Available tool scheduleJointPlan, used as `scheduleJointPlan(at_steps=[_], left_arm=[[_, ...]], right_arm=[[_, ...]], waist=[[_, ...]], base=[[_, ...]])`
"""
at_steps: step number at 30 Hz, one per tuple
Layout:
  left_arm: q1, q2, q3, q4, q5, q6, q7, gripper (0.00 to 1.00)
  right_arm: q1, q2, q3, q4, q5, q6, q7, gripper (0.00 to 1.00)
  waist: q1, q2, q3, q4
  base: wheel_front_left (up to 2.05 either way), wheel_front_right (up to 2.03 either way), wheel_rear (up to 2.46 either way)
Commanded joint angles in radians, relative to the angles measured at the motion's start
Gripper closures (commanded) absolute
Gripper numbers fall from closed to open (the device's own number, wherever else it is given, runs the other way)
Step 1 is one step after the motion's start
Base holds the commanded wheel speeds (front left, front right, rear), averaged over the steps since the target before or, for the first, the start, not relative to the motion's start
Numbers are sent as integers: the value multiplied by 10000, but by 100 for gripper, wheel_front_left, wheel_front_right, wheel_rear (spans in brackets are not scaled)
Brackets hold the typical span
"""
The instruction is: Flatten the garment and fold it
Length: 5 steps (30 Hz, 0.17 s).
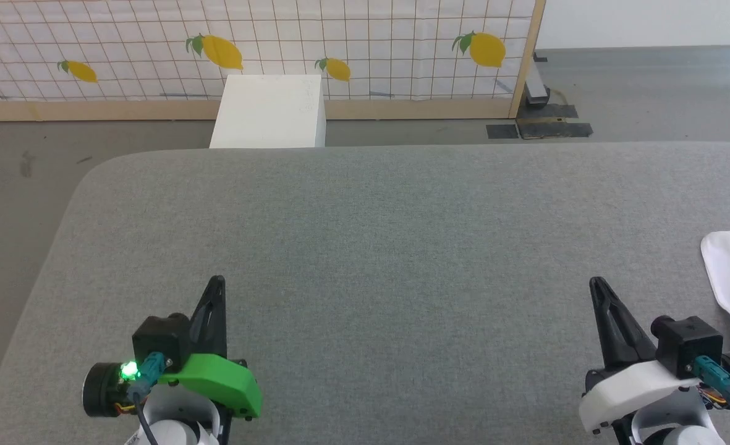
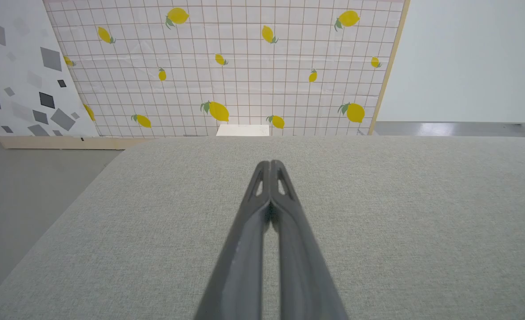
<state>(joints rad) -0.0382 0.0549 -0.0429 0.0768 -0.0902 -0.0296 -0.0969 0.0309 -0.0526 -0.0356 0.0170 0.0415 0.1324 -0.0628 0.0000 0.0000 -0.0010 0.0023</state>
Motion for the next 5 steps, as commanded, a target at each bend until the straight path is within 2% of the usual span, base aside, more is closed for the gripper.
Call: scheduleJointPlan(at_steps=[1,5], left_arm=[[183,-30,54,-96,115,65,62,100],[201,-32,88,-156,185,86,143,100]], right_arm=[[-157,15,40,-60,-99,-11,36,100],[-171,16,68,-70,-127,-12,89,100]], waist=[[0,0,0,-1],[0,0,1,-3]], base=[[0,0,0],[0,0,0]])
